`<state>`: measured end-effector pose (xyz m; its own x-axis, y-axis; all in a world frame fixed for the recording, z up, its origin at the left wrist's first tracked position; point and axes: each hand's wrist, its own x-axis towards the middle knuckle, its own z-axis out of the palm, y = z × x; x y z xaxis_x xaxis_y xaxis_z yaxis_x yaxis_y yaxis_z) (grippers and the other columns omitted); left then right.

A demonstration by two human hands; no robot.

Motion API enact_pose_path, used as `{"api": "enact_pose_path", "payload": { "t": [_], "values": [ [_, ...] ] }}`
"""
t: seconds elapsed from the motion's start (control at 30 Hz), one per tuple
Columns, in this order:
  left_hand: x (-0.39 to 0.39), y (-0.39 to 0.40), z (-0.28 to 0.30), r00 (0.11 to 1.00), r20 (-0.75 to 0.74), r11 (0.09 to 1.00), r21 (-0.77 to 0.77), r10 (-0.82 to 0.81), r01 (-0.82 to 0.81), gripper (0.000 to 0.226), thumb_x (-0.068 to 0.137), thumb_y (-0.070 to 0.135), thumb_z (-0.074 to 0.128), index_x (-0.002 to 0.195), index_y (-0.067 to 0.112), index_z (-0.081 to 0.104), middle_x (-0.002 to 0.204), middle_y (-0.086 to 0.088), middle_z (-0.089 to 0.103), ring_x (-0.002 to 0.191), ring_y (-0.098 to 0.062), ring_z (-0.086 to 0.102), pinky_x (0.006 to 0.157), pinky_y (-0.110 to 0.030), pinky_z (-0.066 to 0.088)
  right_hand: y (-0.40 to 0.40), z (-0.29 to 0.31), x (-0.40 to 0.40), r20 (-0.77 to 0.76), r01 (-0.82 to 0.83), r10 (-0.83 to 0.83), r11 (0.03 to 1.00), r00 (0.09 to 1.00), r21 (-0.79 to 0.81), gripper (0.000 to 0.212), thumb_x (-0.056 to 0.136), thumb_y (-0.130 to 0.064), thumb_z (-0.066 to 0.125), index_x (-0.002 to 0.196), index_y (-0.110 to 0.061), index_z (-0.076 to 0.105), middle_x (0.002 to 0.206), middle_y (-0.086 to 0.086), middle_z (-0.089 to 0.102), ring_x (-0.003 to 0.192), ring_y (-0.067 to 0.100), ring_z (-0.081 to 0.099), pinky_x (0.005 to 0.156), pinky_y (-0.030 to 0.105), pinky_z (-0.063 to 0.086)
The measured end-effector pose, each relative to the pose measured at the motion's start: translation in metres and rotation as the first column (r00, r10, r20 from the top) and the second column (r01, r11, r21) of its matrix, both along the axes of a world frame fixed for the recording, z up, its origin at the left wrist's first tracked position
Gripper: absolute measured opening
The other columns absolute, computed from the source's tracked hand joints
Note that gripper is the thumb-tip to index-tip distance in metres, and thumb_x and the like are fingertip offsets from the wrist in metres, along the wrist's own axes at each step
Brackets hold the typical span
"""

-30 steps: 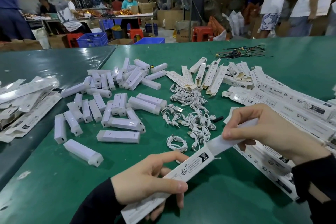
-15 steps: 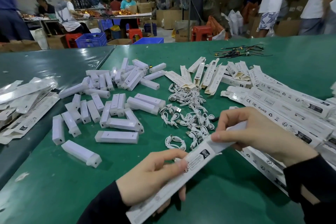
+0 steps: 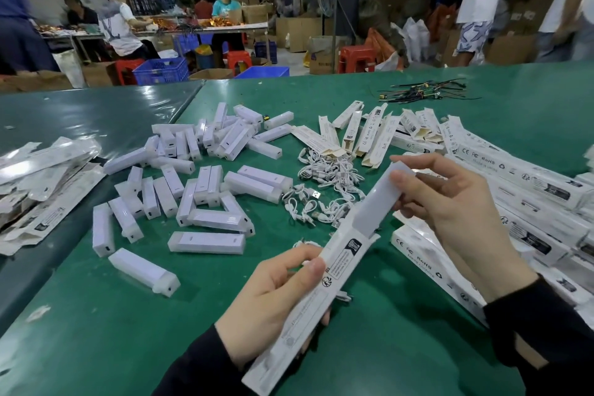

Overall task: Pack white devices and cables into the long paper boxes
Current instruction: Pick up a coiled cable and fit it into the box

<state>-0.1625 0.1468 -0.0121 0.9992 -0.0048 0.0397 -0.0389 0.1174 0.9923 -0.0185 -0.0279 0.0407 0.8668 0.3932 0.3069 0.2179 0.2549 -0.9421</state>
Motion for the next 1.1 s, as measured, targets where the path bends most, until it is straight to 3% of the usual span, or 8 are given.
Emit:
{"api": "enact_pose_path", "payload": {
  "t": [0.37, 0.47, 0.57, 0.67, 0.73, 0.83, 0.93, 1.1],
  "values": [
    [0.002, -0.017, 0.0, 0.995, 0.051, 0.996, -0.027, 0.083, -0.081, 0.036, 0.088, 0.047, 0.056, 0.109, 0.019, 0.062, 0.064, -0.012, 0.058, 0.041, -0.018, 0.049, 0.04, -0.022, 0.044, 0.009, -0.004, -0.011, 0.149, -0.049, 0.065, 0.993, 0.987, -0.108, 0.024, 0.07, -0.027, 0.072, 0.086, -0.01, 0.065, 0.067, -0.002, 0.07, 0.054, 0.004, 0.06, 0.052, 0.013, 0.045],
    [0.002, -0.017, 0.001, 0.989, 0.059, 0.99, -0.058, 0.135, -0.131, 0.035, 0.086, 0.048, 0.052, 0.105, 0.021, 0.063, 0.063, -0.012, 0.056, 0.04, -0.018, 0.047, 0.039, -0.021, 0.042, 0.014, -0.011, -0.017, 0.223, -0.101, 0.152, 0.97, 0.963, -0.221, 0.033, 0.087, -0.045, 0.066, 0.074, -0.015, 0.073, 0.102, -0.008, 0.069, 0.092, -0.001, 0.064, 0.073, 0.007, 0.044],
    [0.002, -0.015, 0.003, 0.982, 0.059, 0.982, -0.059, 0.181, -0.177, 0.032, 0.09, 0.048, 0.05, 0.101, 0.02, 0.063, 0.065, -0.011, 0.057, 0.042, -0.018, 0.047, 0.039, -0.022, 0.043, 0.02, -0.017, -0.02, 0.192, -0.15, 0.216, 0.94, 0.957, -0.307, 0.05, 0.09, -0.057, 0.04, 0.094, -0.02, 0.074, 0.117, -0.015, 0.064, 0.114, 0.002, 0.058, 0.093, 0.014, 0.041],
    [0.001, -0.006, 0.008, 0.928, 0.019, 0.919, -0.149, 0.372, -0.365, 0.051, 0.083, 0.061, 0.047, 0.098, 0.013, 0.057, 0.062, -0.004, 0.056, 0.044, -0.014, 0.047, 0.04, -0.022, 0.043, 0.019, -0.017, -0.013, 0.199, 0.019, 0.033, 0.967, 0.979, -0.254, 0.031, 0.096, -0.045, 0.041, 0.103, -0.032, 0.069, 0.113, -0.017, 0.066, 0.107, 0.004, 0.061, 0.088, 0.028, 0.048],
    [0.001, 0.004, 0.012, 0.852, -0.015, 0.8, -0.339, 0.523, -0.496, 0.052, 0.076, 0.061, 0.047, 0.1, 0.015, 0.053, 0.06, 0.001, 0.051, 0.044, -0.011, 0.042, 0.04, -0.02, 0.041, 0.014, -0.017, -0.01, 0.274, 0.068, 0.043, 0.921, 0.961, -0.383, 0.012, 0.094, -0.032, 0.06, 0.088, -0.029, 0.071, 0.091, -0.014, 0.071, 0.084, 0.003, 0.063, 0.073, 0.017, 0.048],
    [0.001, 0.016, 0.014, 0.727, -0.056, 0.629, -0.458, 0.684, -0.628, 0.037, 0.076, 0.052, 0.057, 0.095, 0.02, 0.053, 0.056, 0.004, 0.044, 0.043, -0.01, 0.037, 0.038, -0.02, 0.035, 0.016, -0.023, -0.015, 0.293, -0.026, 0.344, 0.685, 0.892, -0.728, 0.022, 0.071, -0.042, 0.081, 0.07, -0.022, 0.072, 0.069, -0.01, 0.068, 0.06, 0.0, 0.056, 0.057, 0.014, 0.042],
    [0.003, 0.017, 0.008, 0.675, -0.054, 0.615, -0.366, 0.735, -0.699, 0.012, 0.085, 0.022, 0.064, 0.09, 0.019, 0.054, 0.057, 0.003, 0.046, 0.043, -0.011, 0.038, 0.038, -0.022, 0.036, 0.02, -0.033, -0.019, 0.264, 0.043, 0.517, 0.399, 0.815, -0.916, 0.033, 0.064, -0.055, 0.079, 0.079, -0.026, 0.073, 0.068, -0.014, 0.064, 0.065, -0.002, 0.059, 0.062, 0.019, 0.048],
    [0.009, 0.013, -0.006, 0.733, -0.13, 0.697, -0.235, 0.668, -0.677, 0.024, 0.081, 0.001, 0.069, 0.1, 0.009, 0.058, 0.057, 0.001, 0.05, 0.045, -0.012, 0.045, 0.04, -0.022, 0.041, 0.021, -0.031, -0.018, 0.292, 0.002, 0.436, 0.554, 0.851, -0.832, 0.01, 0.083, -0.031, 0.076, 0.079, -0.021, 0.079, 0.07, -0.011, 0.072, 0.064, 0.0, 0.063, 0.063, 0.016, 0.048]
  ]
}}
